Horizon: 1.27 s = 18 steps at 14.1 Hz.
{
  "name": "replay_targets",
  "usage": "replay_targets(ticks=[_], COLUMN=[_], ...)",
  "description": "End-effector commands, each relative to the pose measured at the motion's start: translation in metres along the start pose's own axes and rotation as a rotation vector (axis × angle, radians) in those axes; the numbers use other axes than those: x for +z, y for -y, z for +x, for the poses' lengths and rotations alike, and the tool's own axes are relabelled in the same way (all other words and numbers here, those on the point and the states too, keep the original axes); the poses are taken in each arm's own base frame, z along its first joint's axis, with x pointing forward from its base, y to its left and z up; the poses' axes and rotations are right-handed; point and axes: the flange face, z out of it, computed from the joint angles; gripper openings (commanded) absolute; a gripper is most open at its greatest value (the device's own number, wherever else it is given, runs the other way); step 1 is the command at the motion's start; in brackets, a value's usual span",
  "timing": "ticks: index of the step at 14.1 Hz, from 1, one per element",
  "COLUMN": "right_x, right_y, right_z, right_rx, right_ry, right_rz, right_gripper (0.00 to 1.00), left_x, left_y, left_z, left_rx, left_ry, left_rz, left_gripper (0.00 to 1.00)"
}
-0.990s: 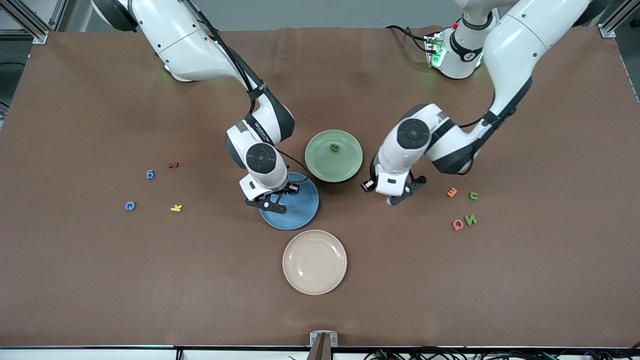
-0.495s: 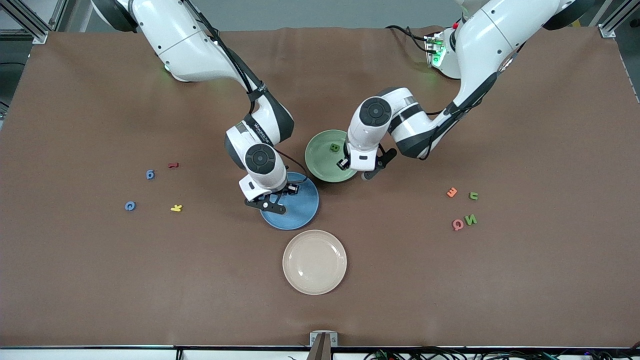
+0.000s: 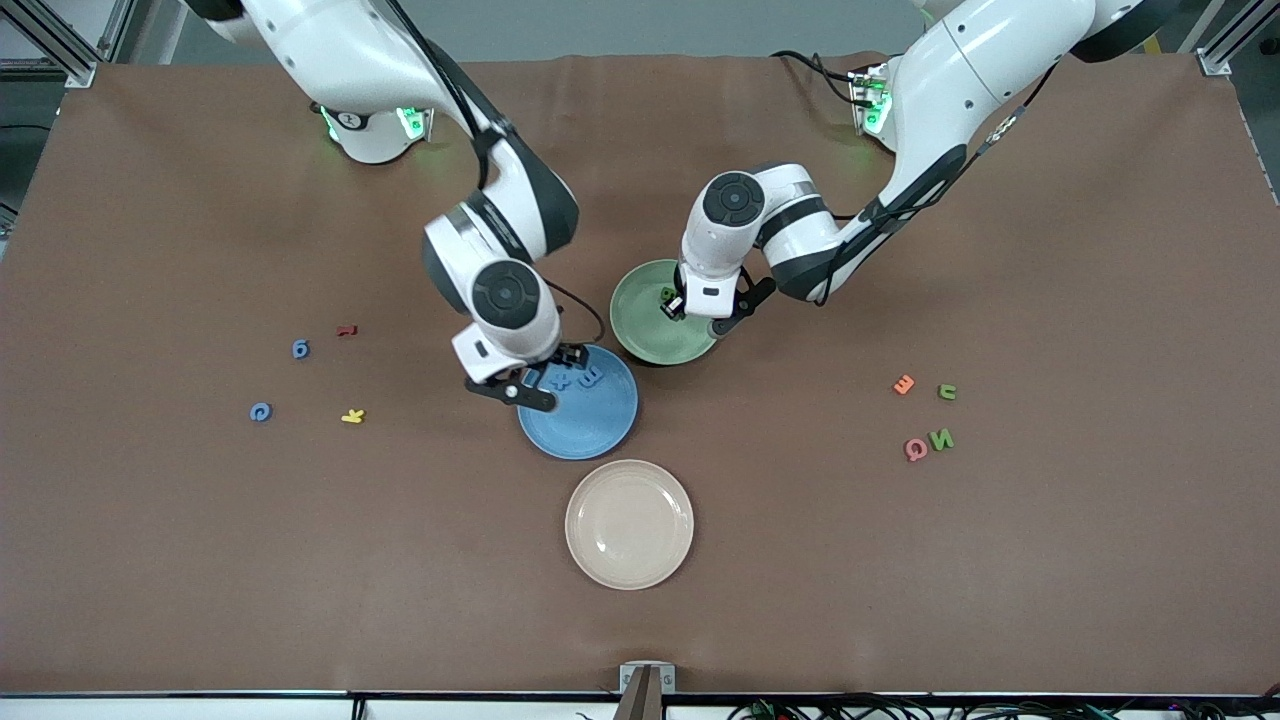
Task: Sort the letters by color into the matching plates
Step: 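Drop the x on the blue plate while the left gripper drops p on green plate, then reach the right gripper to the blue g while the left gripper returns to letters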
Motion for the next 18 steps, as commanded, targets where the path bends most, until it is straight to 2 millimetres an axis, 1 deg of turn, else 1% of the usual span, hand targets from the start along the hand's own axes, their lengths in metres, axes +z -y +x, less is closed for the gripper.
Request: replay_targets(ticks=[1,2,3,4,5,6,8,10,11,12,13,14,15,16,18], right_x=[-0.05,-0.058,-0.066,-0.07,-0.073,-0.074,-0.073,-0.063,-0.055,-0.042,-0.027,-0.007,0.013,0.032,0.061], right_y=[-0.064,-0.084,-0.111,-0.138,-0.17,-0.2,-0.254,-0.307,-0.335,-0.356,-0.372,-0.391,-0.406,-0.419,-0.435], right_z=[0.007,0.011,0.016,0.023,0.032,0.041,0.058,0.076,0.084,0.087,0.089,0.091,0.092,0.092,0.087], right_rx=[-0.028,-0.041,-0.064,-0.094,-0.128,-0.167,-0.217,-0.282,-0.315,-0.342,-0.372,-0.401,-0.431,-0.448,-0.447], right_ry=[0.035,0.049,0.05,0.051,0.056,0.062,0.07,0.075,0.07,0.058,0.037,0.0,-0.037,-0.076,-0.132], right_rz=[-0.028,-0.032,-0.023,-0.013,-0.001,0.012,0.033,0.06,0.074,0.086,0.095,0.102,0.107,0.108,0.104], right_gripper=[1.0,1.0,1.0,1.0,1.0,1.0,1.0,1.0,1.0,1.0,1.0,1.0,1.0,1.0,1.0], left_x=[0.003,0.005,0.006,0.006,0.005,0.003,-0.006,-0.016,-0.019,-0.028,-0.035,-0.042,-0.051,-0.061,-0.081], left_y=[-0.001,-0.001,-0.001,-0.001,-0.001,-0.002,-0.01,-0.017,-0.017,-0.021,-0.023,-0.025,-0.024,-0.019,-0.008], left_z=[0.004,0.009,0.012,0.013,0.016,0.019,0.028,0.048,0.057,0.077,0.092,0.109,0.129,0.15,0.181], left_rx=[-0.013,-0.021,-0.023,-0.024,-0.027,-0.031,-0.036,-0.03,-0.013,-0.016,-0.012,-0.001,0.015,0.045,0.103], left_ry=[-0.004,-0.006,-0.01,-0.014,-0.016,-0.018,-0.028,-0.064,-0.094,-0.124,-0.14,-0.149,-0.168,-0.198,-0.244], left_rz=[-0.018,-0.015,-0.016,-0.015,-0.017,-0.02,-0.041,-0.063,-0.071,-0.093,-0.107,-0.118,-0.113,-0.087,-0.033], left_gripper=[0.17,0.3,0.6,0.81,0.98,0.99,0.99,0.99,0.99,0.99,0.99,0.99,0.98,0.98,0.97])
